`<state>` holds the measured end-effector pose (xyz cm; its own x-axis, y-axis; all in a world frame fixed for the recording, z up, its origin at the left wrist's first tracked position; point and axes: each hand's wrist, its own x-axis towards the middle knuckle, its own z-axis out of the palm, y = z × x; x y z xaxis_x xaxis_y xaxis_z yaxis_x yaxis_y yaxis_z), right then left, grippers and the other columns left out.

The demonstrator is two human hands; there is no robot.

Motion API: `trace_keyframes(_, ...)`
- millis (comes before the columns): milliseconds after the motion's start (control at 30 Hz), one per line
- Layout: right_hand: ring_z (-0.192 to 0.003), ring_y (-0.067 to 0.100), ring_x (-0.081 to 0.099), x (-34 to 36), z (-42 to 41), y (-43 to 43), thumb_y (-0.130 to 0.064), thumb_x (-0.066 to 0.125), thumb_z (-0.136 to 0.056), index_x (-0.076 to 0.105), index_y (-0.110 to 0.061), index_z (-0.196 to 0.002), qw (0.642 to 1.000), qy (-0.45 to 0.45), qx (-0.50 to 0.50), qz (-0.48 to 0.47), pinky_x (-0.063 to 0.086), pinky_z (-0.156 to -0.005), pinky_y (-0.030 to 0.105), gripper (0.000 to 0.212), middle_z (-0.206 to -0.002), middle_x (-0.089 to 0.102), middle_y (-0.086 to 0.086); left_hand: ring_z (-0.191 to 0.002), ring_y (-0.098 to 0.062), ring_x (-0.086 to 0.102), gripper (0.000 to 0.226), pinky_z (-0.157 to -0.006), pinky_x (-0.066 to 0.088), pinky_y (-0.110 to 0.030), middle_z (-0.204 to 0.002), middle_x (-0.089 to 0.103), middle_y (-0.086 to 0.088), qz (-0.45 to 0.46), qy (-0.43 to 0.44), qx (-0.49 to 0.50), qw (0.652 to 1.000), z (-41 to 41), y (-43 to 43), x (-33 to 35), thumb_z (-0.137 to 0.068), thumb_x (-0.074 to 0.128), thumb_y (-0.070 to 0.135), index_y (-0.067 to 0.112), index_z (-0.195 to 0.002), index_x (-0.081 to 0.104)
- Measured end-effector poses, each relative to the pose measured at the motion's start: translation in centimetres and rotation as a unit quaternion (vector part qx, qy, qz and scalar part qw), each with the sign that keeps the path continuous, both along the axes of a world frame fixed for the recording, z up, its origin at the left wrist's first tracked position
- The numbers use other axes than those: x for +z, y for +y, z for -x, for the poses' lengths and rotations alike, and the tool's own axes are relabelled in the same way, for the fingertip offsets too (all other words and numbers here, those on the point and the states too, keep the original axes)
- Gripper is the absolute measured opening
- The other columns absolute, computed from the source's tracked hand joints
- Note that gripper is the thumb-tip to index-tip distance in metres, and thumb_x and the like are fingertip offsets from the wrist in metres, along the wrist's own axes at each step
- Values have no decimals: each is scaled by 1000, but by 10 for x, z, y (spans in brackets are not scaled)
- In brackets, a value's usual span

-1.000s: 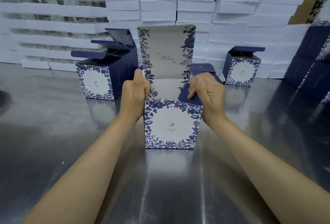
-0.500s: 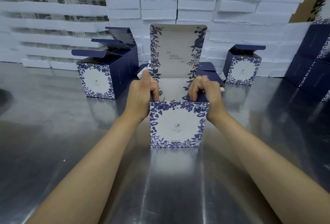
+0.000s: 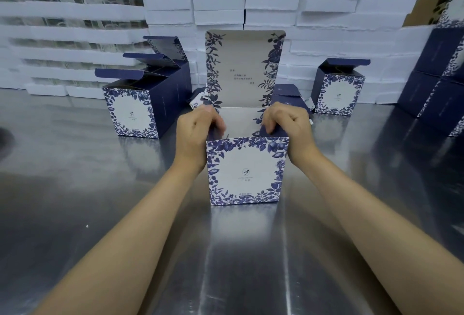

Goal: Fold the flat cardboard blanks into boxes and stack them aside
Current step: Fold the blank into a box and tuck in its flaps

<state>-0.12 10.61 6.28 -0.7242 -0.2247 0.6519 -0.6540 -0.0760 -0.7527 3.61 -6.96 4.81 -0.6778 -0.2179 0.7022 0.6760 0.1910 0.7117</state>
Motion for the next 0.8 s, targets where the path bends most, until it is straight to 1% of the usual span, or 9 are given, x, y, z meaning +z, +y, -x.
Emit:
trace_keyframes(33, -64, 24, 48, 2, 2, 2, 0, 43, -78, 53, -10, -57, 1000, -16, 1, 12, 42, -67, 29, 25, -56, 51, 11, -65, -15, 53, 14, -64, 41, -32, -70, 60, 3, -17, 17, 7, 1000, -1, 2, 0, -85, 49, 28, 24, -82, 63)
trace_keyframes(100, -66, 23, 55, 5, 7, 6, 3, 50, -83, 53, -9, -68, 997, -64, 15, 43, 48, -74, 27, 20, -55, 54, 5, -81, -9, 56, 36, -68, 43, -25, -98, 57, 4, -53, 48, 44, 997, 1, 2, 1, -82, 58, 23, 28, -116, 48)
trace_keyframes(233, -73, 13, 59, 6, 14, 10, 14, 58, -84, 50, -15, -82, 988, -136, 22, 65, 46, -75, 27, 29, -72, 59, 5, -112, -3, 51, 64, -88, 44, -19, -125, 49, 8, -85, -79, 0, 993, 5, 0, 5, -77, 56, 11, 26, -135, 35)
trace_keyframes(300, -80, 13, 59, 5, 13, 7, 18, 53, -82, 48, -14, -81, 988, -139, -3, 70, 44, -77, 29, 33, -80, 61, 8, -96, -17, 54, 41, -78, 42, -25, -105, 58, 1, -147, -175, -97, 969, 7, 3, 8, -76, 51, 6, 17, -115, 53)
trace_keyframes(400, -86, 19, 51, 5, 9, 2, 7, 56, -70, 49, -15, -79, 980, -163, -19, 111, 40, -74, 30, 25, -91, 60, 7, -83, -26, 30, 32, -70, 19, -36, -95, 40, -8, -146, -220, -95, 960, 4, 3, 14, -63, 46, 8, 6, -95, 50)
trace_keyframes(467, -81, 17, 48, 6, 7, 1, -1, 55, -64, 51, -16, -83, 977, -177, -19, 118, 40, -66, 24, 25, -97, 56, 5, -77, -26, 21, 22, -69, 12, -39, -83, 29, -8, -133, -216, -73, 964, 4, 2, 16, -62, 44, 6, -6, -79, 41)
trace_keyframes(533, -80, 9, 53, 8, 8, 1, 3, 56, -71, 54, -16, -92, 976, -191, -30, 101, 43, -64, 20, 29, -98, 58, 2, -68, -23, 17, 20, -64, 11, -37, -73, 18, -10, -133, -210, -58, 967, 3, 2, 18, -68, 45, 1, 4, -68, 25)
trace_keyframes(667, -52, 3, 51, 16, 6, 2, 10, 51, -83, 57, -15, -94, 969, -237, -33, 64, 43, -48, 15, 28, -61, 59, -10, -55, -12, 17, 36, -52, 14, -29, -59, 20, 2, -137, -181, -34, 973, 3, 3, 14, -79, 47, -3, 16, -62, 22)
trace_keyframes(800, -44, 1, 47, 17, 3, 0, 8, 52, -83, 58, -14, -82, 969, -231, -65, 53, 37, -43, 11, 22, -53, 53, -11, -61, -15, 15, 31, -59, 12, -33, -61, 19, -2, -130, -169, -19, 977, 6, 0, 14, -75, 45, -3, 14, -59, 24)
